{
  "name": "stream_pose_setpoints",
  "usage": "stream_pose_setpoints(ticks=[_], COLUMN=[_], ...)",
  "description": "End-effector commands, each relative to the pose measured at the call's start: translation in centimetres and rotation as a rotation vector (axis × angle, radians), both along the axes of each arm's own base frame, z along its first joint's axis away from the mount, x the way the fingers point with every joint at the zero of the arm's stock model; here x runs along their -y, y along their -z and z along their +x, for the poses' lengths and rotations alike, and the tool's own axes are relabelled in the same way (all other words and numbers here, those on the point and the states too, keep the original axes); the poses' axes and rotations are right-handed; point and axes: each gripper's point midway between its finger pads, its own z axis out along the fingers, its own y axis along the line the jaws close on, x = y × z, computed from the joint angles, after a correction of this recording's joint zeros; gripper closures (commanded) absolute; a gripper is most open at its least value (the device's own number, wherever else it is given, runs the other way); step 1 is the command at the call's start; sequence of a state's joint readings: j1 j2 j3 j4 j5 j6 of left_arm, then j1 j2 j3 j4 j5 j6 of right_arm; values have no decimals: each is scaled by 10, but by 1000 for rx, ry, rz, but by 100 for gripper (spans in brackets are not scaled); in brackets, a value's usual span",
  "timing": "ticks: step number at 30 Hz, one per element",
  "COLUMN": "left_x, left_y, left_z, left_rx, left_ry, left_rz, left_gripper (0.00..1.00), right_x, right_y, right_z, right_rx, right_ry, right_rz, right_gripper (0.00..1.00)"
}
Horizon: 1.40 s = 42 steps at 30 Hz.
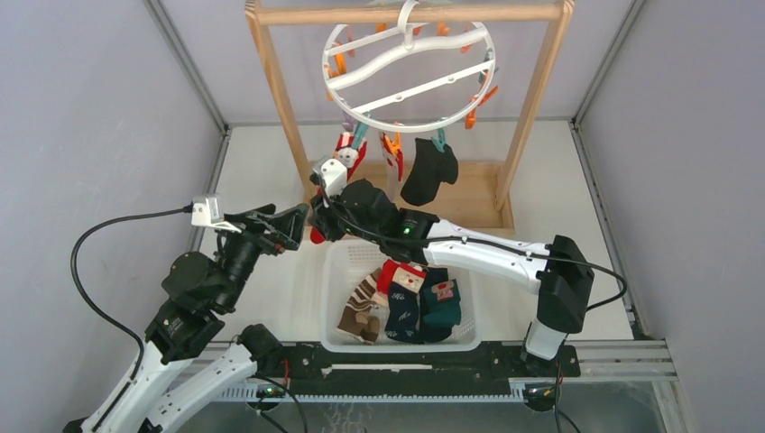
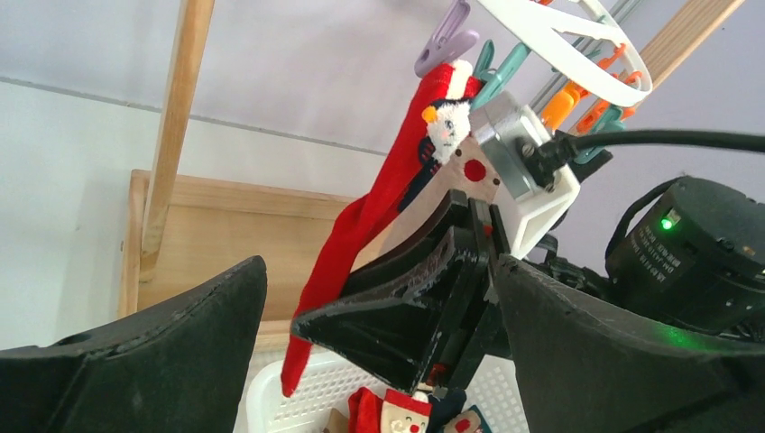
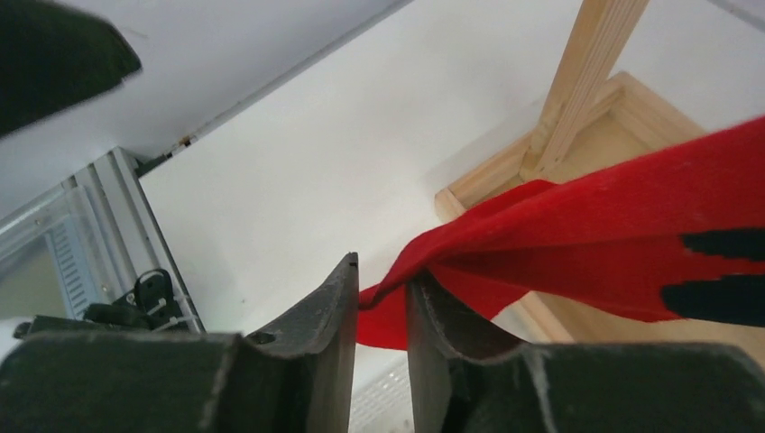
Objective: Remove the socks clipped to the hanger
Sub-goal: Adjust the hanger on the clothesline.
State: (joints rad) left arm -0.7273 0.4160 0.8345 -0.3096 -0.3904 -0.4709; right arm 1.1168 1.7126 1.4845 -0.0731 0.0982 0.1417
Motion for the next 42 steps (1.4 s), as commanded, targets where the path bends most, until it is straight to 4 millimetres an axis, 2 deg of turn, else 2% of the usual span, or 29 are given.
stream_pose_setpoints(ticks=[1, 9, 15, 21, 26, 32, 35, 38, 42], left_x=[-1, 7, 14, 21, 33, 51, 62, 74, 88], left_y=[-1, 0, 1, 1, 3, 13, 16, 18, 23], left_z=[2, 7, 11, 12, 13, 17, 17, 17, 16], left_rx=[10, 4, -3, -5, -15, -37, -46, -51, -61], left_ry=[-13, 3, 20, 44, 86, 129, 151, 169, 175], left_rz=[-7, 2, 3, -2, -6, -5, 1, 16, 50], left_gripper=[0, 0, 0, 0, 0, 0, 0, 0, 0], right_x=[14, 39, 61, 89, 128, 194, 223, 245, 256], right_y=[-17, -14, -10, -5, -10, -17, -13, -12, -8], right_z=[-12, -18, -25, -36, -39, -27, -20, -9, 1], right_rx=[8, 4, -6, -11, -12, 9, 17, 26, 35], right_ry=[5, 39, 73, 113, 184, 354, 425, 472, 483], right_rz=[24, 16, 5, -5, 18, 71, 93, 116, 135], right_gripper=[66, 56, 42, 40, 40, 40, 38, 37, 37])
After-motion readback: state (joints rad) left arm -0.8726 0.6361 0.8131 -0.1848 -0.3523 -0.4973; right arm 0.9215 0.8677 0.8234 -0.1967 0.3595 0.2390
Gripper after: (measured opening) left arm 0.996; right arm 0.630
